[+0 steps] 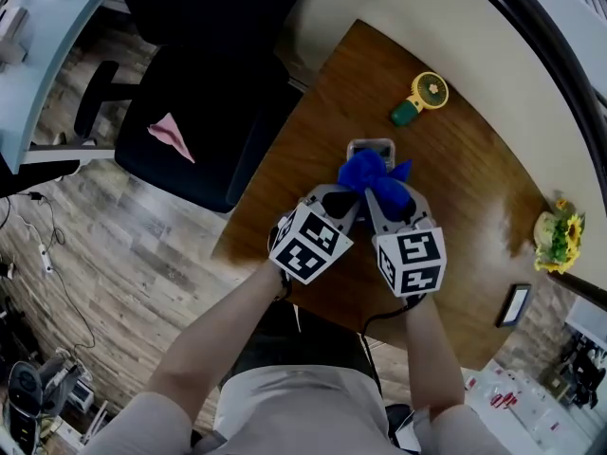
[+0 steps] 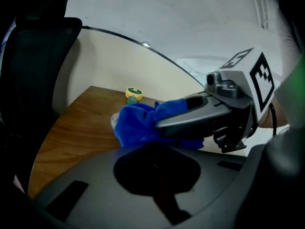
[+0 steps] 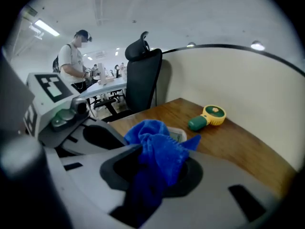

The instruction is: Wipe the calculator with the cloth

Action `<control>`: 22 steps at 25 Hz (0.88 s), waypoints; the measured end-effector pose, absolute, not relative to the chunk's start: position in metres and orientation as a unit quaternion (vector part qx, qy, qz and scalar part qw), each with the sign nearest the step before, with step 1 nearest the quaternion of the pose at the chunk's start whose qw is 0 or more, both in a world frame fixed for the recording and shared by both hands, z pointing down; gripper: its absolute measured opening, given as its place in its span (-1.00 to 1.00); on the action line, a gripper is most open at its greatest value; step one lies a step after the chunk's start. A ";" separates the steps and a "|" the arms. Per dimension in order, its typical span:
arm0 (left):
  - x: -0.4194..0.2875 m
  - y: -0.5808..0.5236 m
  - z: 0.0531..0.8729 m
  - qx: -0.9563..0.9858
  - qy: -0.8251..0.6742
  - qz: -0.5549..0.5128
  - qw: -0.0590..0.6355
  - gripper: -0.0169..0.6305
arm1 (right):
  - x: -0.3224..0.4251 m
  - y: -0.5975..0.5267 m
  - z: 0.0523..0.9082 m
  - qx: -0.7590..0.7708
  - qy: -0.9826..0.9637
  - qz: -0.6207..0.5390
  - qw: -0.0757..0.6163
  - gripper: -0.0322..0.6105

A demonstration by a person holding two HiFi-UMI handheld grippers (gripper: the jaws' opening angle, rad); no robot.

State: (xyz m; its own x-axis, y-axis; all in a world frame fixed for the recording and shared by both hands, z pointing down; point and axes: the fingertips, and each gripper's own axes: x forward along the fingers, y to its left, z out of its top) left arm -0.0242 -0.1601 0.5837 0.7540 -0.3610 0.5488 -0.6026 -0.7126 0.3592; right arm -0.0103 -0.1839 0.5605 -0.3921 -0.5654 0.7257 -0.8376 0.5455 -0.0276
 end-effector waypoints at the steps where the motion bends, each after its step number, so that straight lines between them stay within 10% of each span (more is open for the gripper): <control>1: -0.024 -0.159 0.584 0.898 -0.267 0.226 0.267 -0.94 | -0.009 -0.176 0.560 0.434 -0.808 0.202 0.344 -0.54; 15: -0.023 -0.160 0.583 0.897 -0.275 0.227 0.262 -0.94 | 0.025 -0.068 0.585 0.351 -0.777 0.319 0.415 -0.55; 22: -0.023 -0.160 0.582 0.898 -0.278 0.226 0.255 -0.95 | 0.023 -0.147 0.527 0.396 -0.821 0.252 0.324 -0.54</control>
State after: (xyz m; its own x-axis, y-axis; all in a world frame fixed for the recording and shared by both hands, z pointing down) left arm -0.0226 -0.1604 0.5823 0.7429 -0.3841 0.5483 -0.6152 -0.7147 0.3329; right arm 0.0227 -0.1472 0.5271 -0.4761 -0.4873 0.7320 -0.8138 0.5596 -0.1569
